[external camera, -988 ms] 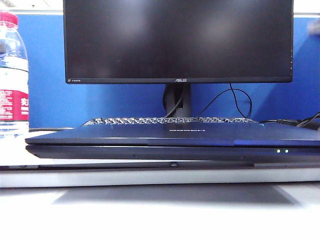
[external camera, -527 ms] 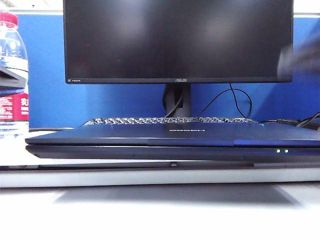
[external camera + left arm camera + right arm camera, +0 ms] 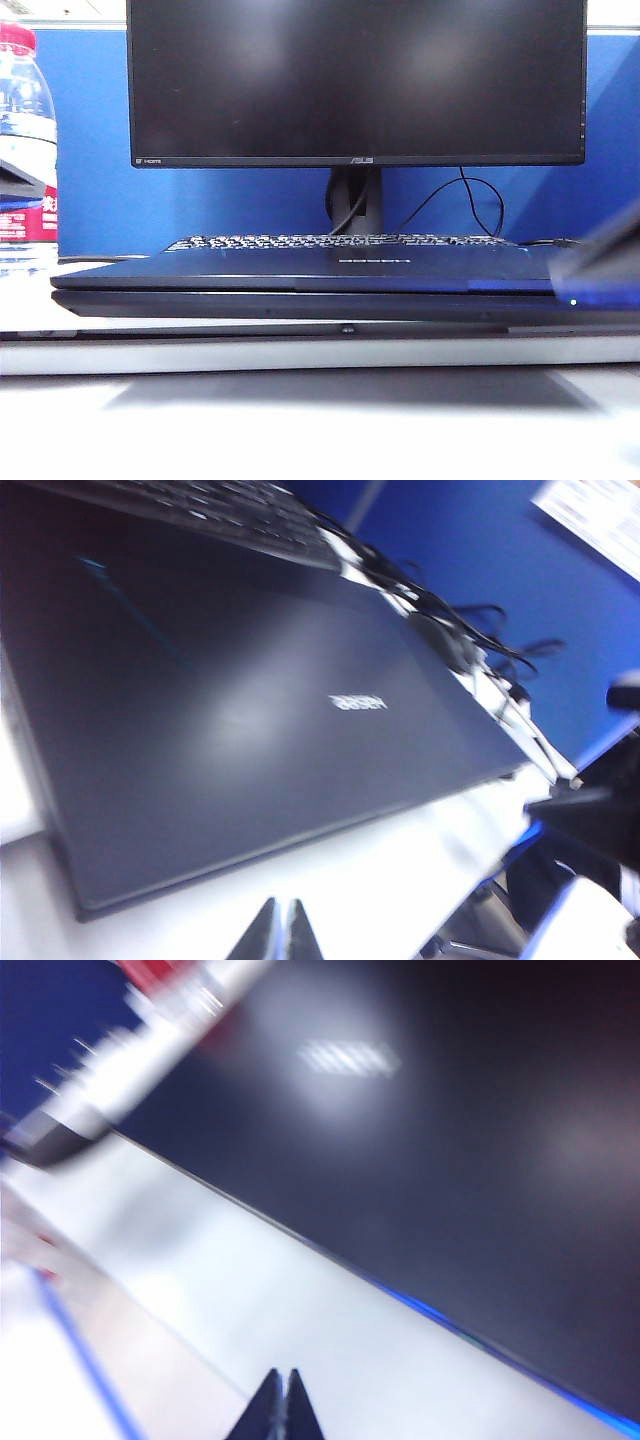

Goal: Open the lid of the black laptop.

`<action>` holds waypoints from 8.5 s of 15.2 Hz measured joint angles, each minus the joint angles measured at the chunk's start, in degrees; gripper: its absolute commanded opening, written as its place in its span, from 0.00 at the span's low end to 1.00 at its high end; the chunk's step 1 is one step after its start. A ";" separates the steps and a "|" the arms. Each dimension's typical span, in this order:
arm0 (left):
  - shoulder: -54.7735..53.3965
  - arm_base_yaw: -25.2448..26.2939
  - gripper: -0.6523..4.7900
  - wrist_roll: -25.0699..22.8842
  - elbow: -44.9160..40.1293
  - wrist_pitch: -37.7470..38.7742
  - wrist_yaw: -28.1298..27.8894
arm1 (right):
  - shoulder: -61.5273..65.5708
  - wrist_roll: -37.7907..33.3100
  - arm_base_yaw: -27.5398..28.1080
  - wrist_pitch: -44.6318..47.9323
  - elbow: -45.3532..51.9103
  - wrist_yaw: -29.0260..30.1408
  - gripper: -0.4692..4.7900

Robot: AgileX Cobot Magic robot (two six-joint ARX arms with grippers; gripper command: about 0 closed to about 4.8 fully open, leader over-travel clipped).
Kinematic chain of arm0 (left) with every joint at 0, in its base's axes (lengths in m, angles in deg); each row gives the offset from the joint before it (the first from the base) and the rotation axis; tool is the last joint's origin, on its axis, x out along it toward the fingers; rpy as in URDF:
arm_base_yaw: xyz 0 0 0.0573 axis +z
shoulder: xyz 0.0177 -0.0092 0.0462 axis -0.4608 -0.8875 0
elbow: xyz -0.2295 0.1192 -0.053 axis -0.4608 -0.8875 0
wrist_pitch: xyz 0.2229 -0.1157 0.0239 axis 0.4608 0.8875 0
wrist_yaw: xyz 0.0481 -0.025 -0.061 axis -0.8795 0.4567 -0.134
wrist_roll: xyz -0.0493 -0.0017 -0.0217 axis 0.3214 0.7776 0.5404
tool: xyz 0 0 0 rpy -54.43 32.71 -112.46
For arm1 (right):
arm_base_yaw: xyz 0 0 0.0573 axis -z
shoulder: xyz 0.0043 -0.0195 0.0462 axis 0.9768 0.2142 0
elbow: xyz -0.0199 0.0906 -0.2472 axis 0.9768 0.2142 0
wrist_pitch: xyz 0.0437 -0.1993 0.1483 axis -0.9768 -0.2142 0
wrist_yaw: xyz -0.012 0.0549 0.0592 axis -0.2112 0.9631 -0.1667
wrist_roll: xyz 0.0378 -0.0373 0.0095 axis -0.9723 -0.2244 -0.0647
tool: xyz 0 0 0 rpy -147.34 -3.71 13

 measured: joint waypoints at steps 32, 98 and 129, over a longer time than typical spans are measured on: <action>-21.90 0.02 0.15 -4.90 2.80 -7.08 6.12 | 3.65 6.58 -0.33 1.11 0.02 -15.08 0.08; -47.87 -0.66 0.16 -9.68 13.79 -31.43 -6.12 | 3.37 10.32 -0.02 10.21 -1.11 -22.71 0.08; -52.89 3.15 0.16 -20.85 25.31 -32.68 -7.89 | 24.48 22.27 12.98 19.17 -19.69 -15.58 0.08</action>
